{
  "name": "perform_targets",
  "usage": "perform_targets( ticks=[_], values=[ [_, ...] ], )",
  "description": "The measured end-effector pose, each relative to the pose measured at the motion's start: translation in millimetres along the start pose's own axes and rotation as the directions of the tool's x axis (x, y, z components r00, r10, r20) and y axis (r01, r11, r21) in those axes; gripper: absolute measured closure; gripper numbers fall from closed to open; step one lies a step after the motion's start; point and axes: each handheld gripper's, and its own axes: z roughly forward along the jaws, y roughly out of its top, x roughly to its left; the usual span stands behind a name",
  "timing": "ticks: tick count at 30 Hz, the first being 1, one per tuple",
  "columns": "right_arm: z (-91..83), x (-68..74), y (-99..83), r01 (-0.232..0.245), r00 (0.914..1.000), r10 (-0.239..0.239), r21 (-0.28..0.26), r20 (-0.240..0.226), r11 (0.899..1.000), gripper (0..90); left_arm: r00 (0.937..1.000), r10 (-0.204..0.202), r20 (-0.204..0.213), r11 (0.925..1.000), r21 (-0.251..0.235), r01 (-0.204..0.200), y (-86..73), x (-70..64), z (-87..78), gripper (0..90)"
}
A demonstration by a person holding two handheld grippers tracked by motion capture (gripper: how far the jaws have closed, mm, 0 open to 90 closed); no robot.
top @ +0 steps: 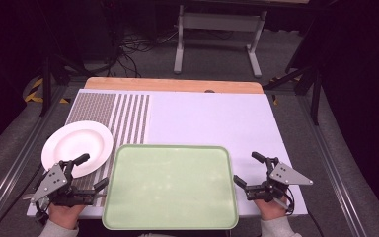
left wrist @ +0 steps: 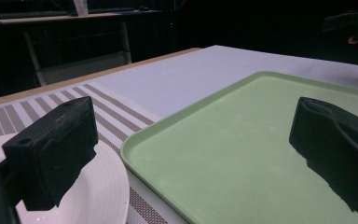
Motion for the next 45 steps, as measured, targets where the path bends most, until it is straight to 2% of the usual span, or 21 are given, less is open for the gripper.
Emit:
perform_targets(
  ticks=[7,15,20,24,26,28,32,34,40,45],
  values=[
    [0.0,2.5,0.3,0.005,0.9999,-0.005,-0.004,-0.009,1.0,0.1,0.9996,-0.012,0.025,0.9999,-0.003,0.012,3.1,1.9,-1.2,1.3],
    [-0.9,3.1,0.4,0.006,0.9999,-0.006,-0.004,-0.014,1.0,0.2,0.9997,-0.006,0.023,1.0,0.006,0.006,4.5,2.2,-1.3,2.5],
    [-0.3,2.9,0.1,0.0,0.9997,0.0,-0.005,-0.025,1.0,0.4,0.9995,0.008,0.03,0.999,0.044,-0.009,7.3,2.5,-0.9,3.7],
    [-0.2,3.2,0.3,0.004,0.9996,-0.004,-0.006,-0.028,1.0,0.6,0.9983,0.021,0.054,0.9967,0.077,-0.025,14.0,2.2,-2.7,4.1],
    [0.4,3.3,0.0,0.001,0.9995,-0.001,-0.006,-0.031,1.0,0.6,0.9972,0.032,0.067,0.9931,0.11,-0.039,18.0,2.1,-3.3,4.3],
    [1.2,3.3,-0.4,0.0,0.9994,-0.001,-0.003,-0.033,1.0,0.7,0.9949,0.064,0.077,0.9887,0.13,-0.074,22.6,1.8,-5.1,4.6],
    [2.2,3.5,-0.5,-0.003,0.9992,0.003,0.004,-0.039,1.0,1.2,0.9908,0.082,0.107,0.9836,0.151,-0.098,31.6,2.6,-9.5,5.0],
    [3.0,3.7,-0.8,-0.004,0.999,0.004,0.007,-0.045,1.0,1.6,0.9888,0.085,0.123,0.9821,0.157,-0.104,36.2,4.0,-11.7,5.0],
    [4.2,4.0,-0.8,-0.007,0.9982,0.008,0.011,-0.059,1.0,2.2,0.9806,0.104,0.166,0.9699,0.201,-0.137,46.1,7.8,-16.9,5.5],
    [4.5,3.7,-1.4,-0.013,0.998,0.013,0.012,-0.061,1.0,2.2,0.9749,0.097,0.2,0.9622,0.231,-0.143,49.8,11.7,-21.7,7.0]
  ],
)
